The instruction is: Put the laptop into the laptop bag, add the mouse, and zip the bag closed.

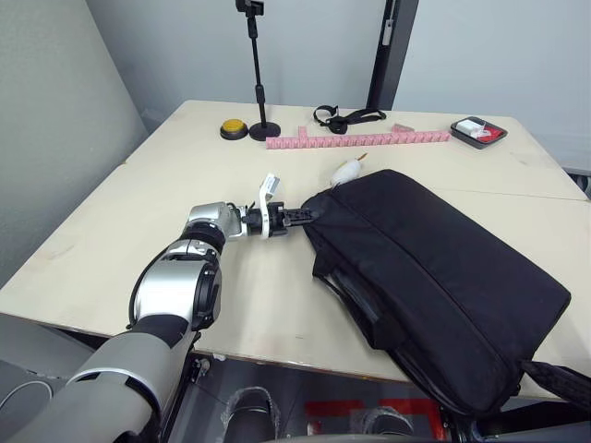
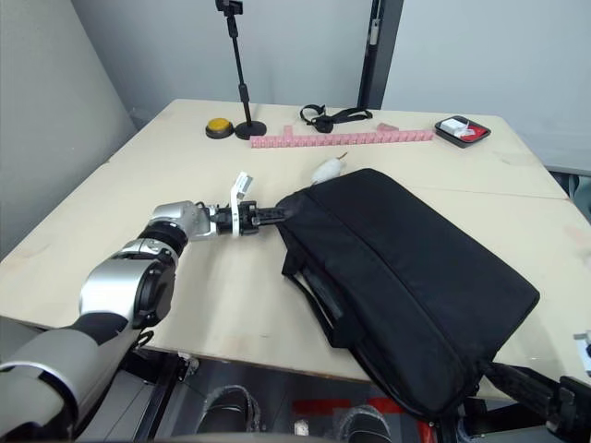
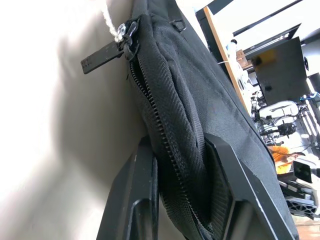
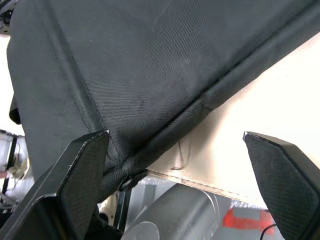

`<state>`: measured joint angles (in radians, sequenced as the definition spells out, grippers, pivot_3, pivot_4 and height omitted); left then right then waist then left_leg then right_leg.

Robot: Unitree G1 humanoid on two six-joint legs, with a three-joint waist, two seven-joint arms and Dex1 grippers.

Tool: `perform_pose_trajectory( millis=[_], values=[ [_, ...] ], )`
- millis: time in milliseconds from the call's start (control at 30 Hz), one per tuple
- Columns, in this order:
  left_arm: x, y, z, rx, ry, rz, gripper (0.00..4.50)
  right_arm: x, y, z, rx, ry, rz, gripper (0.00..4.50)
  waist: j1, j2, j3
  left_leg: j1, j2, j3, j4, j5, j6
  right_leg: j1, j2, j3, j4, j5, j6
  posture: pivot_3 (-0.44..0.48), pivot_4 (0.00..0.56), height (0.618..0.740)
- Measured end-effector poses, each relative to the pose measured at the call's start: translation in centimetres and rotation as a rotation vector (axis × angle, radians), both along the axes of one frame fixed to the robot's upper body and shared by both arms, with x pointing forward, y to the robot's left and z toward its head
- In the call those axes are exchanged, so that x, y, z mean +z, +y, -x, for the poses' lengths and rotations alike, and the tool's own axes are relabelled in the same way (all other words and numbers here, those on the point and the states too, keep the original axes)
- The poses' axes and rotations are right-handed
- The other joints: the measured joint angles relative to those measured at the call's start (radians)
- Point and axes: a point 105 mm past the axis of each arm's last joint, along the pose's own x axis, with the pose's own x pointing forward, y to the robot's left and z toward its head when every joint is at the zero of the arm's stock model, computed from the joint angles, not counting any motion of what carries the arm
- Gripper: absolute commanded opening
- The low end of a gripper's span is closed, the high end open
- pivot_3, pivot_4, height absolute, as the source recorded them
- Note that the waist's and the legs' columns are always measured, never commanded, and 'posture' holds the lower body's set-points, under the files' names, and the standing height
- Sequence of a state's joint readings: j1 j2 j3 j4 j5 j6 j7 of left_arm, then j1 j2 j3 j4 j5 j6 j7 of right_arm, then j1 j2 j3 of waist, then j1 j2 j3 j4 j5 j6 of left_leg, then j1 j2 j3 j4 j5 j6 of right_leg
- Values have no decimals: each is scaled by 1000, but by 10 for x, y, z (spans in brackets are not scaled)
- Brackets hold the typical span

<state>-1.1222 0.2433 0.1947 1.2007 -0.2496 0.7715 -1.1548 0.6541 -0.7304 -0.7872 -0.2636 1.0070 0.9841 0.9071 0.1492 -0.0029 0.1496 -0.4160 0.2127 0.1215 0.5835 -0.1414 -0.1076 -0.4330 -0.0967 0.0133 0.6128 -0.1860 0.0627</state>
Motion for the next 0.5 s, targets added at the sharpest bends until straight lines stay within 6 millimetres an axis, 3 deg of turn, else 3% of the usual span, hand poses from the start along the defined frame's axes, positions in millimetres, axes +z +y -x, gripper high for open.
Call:
perform_pose_trajectory(
  millis=[67,333,433,500],
  values=[
    [1,0,1,-5,-1,0,1172,0,2,-4,12,-10,-1,4245,0,0,0,0,0,0,0,0,0,0,0,0,0,0,0,0,150,739],
    [5,5,1,-7,-21,-13,1159,-3,13,-20,51,-33,-38,1665,-5,0,0,1,0,0,1,0,0,1,1,0,1,0,0,0,150,739],
    [6,16,2,7,-37,-20,1159,0,15,-29,54,-49,-25,787,-15,0,0,2,1,1,1,0,0,1,1,1,2,0,-1,0,150,739],
    [5,23,3,19,-39,-26,1159,3,16,-39,57,-68,11,787,-22,0,0,2,1,1,1,0,0,1,1,2,3,0,-1,0,150,739]
  ],
)
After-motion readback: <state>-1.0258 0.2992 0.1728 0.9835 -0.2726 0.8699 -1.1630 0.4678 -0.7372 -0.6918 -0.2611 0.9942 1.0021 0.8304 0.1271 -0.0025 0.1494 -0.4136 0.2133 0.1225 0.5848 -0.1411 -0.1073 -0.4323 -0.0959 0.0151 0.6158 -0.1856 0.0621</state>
